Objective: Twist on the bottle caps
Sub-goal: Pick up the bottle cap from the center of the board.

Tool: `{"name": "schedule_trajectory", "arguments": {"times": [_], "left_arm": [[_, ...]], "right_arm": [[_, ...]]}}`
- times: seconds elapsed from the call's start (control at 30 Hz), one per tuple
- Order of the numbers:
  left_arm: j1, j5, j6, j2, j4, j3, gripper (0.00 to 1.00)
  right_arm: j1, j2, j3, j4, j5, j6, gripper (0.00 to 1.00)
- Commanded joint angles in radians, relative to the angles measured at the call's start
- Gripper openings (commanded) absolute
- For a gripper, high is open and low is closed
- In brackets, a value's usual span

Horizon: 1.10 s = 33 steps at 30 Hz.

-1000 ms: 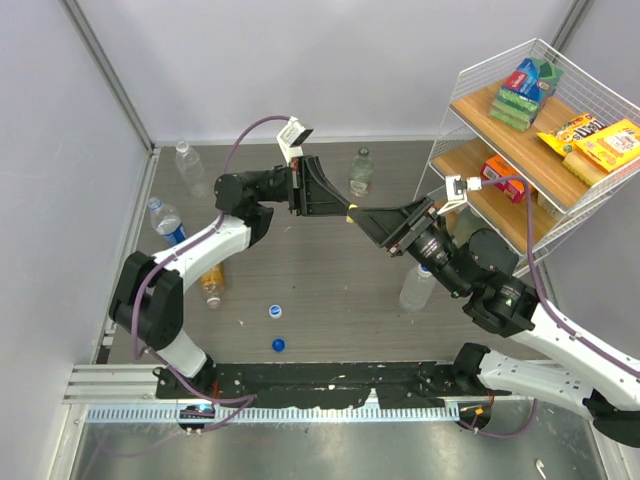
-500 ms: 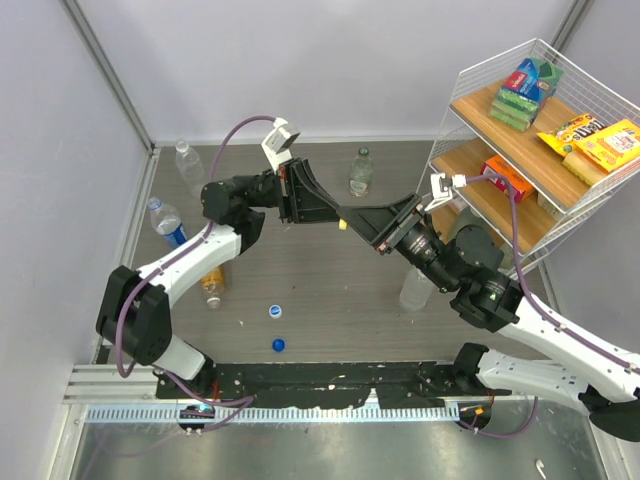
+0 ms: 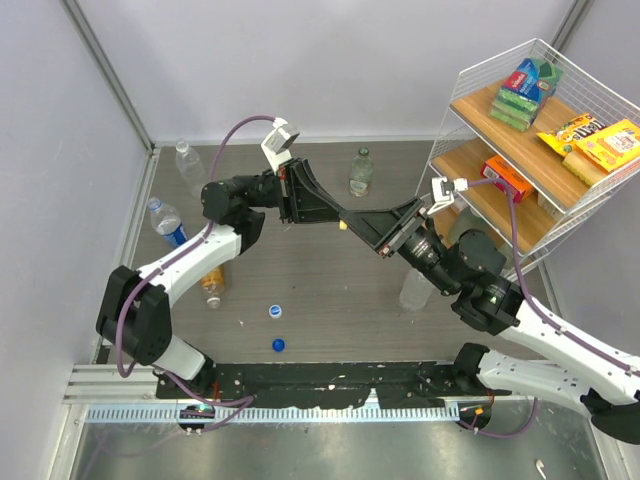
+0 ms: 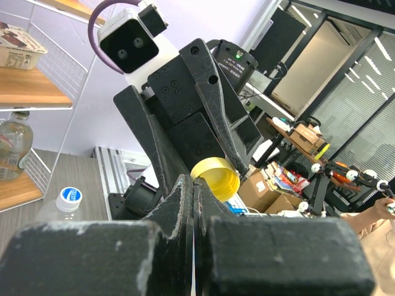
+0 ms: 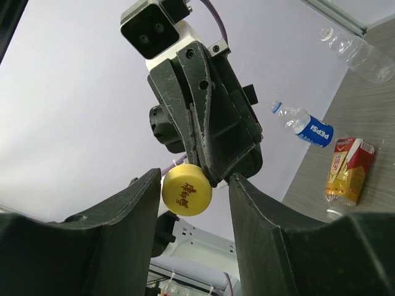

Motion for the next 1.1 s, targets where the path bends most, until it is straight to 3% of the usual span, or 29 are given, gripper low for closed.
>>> {"name": "schedule_trajectory", "arguments": {"times": [0.0, 0.13, 0.8, 1.07], "left_arm": [[0.003, 0.004, 0.019, -0.014, 0.214, -0.003, 0.00], [0.003, 0.001, 0.017, -0.009, 0.217, -0.003, 0.00], [0.003, 0.013, 0.008, -0.008, 0.228, -0.003, 0.00], [0.003, 0.019, 0.013, -0.014, 0.229, -0.007, 0.00]], "right_arm": [[0.002, -0.035, 0.005, 0.041, 0.023, -0.001, 0.52], [0.000, -0.032, 0.009, 0.038, 0.006, -0.007, 0.45], [0.000, 0.014, 0.041, 0.053, -0.072, -0.029, 0.49], [0.003, 0.003, 0.040, 0.045, -0.056, -0.041, 0.46]]}}
